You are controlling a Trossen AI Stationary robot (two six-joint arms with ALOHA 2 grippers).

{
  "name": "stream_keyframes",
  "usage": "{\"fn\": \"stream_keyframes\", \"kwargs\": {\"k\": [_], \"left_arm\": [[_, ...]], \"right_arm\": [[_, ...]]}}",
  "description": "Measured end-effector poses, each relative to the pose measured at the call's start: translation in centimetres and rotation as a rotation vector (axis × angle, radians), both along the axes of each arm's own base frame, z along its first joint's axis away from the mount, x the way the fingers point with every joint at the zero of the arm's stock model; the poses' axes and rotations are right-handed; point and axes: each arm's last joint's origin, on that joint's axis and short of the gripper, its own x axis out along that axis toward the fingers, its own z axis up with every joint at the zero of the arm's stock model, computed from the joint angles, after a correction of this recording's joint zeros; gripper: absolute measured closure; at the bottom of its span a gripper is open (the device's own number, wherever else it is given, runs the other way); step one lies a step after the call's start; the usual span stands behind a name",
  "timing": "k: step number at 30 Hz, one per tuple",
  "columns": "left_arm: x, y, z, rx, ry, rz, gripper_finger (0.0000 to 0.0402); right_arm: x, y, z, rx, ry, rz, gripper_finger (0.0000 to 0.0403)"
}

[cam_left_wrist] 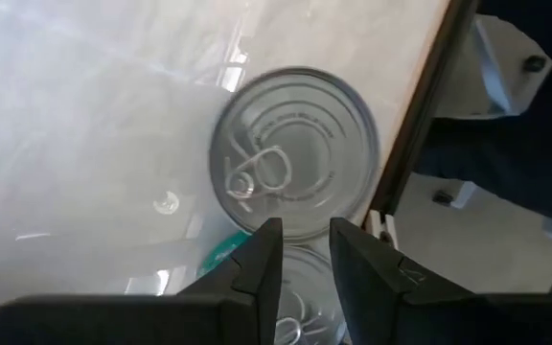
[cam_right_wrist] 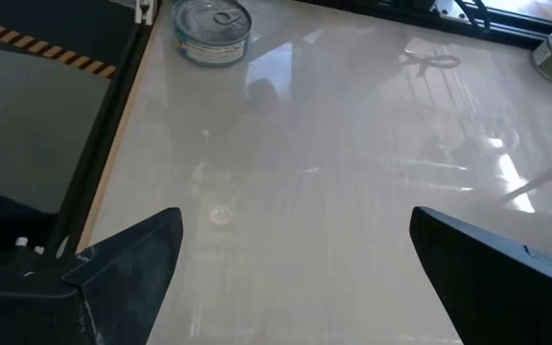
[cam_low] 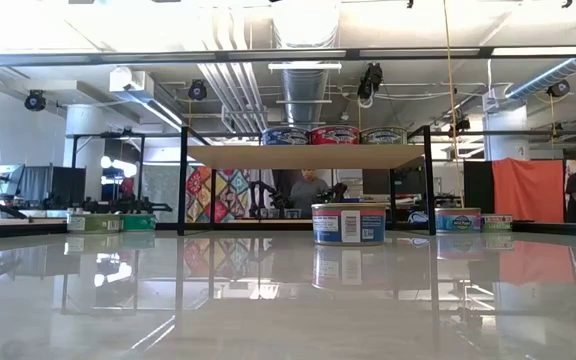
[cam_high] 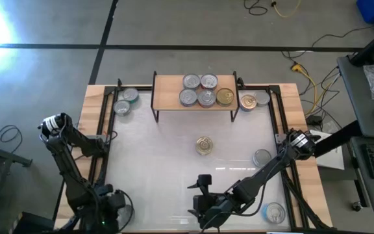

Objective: Stack canned seafood by type on shelf
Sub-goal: Put the bottom middle yellow-blue tuna can on the shelf

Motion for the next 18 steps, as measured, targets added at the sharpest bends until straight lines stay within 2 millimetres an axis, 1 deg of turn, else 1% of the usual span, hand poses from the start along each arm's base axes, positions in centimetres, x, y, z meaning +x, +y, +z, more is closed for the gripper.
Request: {"fn": "stream_keyframes", "kwargs": {"k": [10,12,14,16,18], "left_arm": [[0.6,0.0,0.1,-0.019,-0.018,0.013,0.0326],[0.8,0.5,0.0,0.013,-0.008,0.027,0.0326],[1.0,1.3,-0.2,0.085,-0.007,0.038,0.0326],[1.5,1.6,-0.2,0.112,-0.031,0.015,0.0329],[2.1,1.3,0.0,0.063,-0.050,-0.038,0.0338]], "right_arm": [[-0.2,-0.2,-0.3,-0.038,0.037,0.008,0.0003],[-0.3,-0.3,-0.3,-0.041,0.045,0.006,0.0003],[-0.2,-0.3,-0.3,-0.042,0.045,0.006,0.0003],[-0.2,-0.3,-0.3,-0.040,0.045,0.005,0.0003],[-0.3,-0.3,-0.4,-0.034,0.048,-0.001,0.0003]]}}
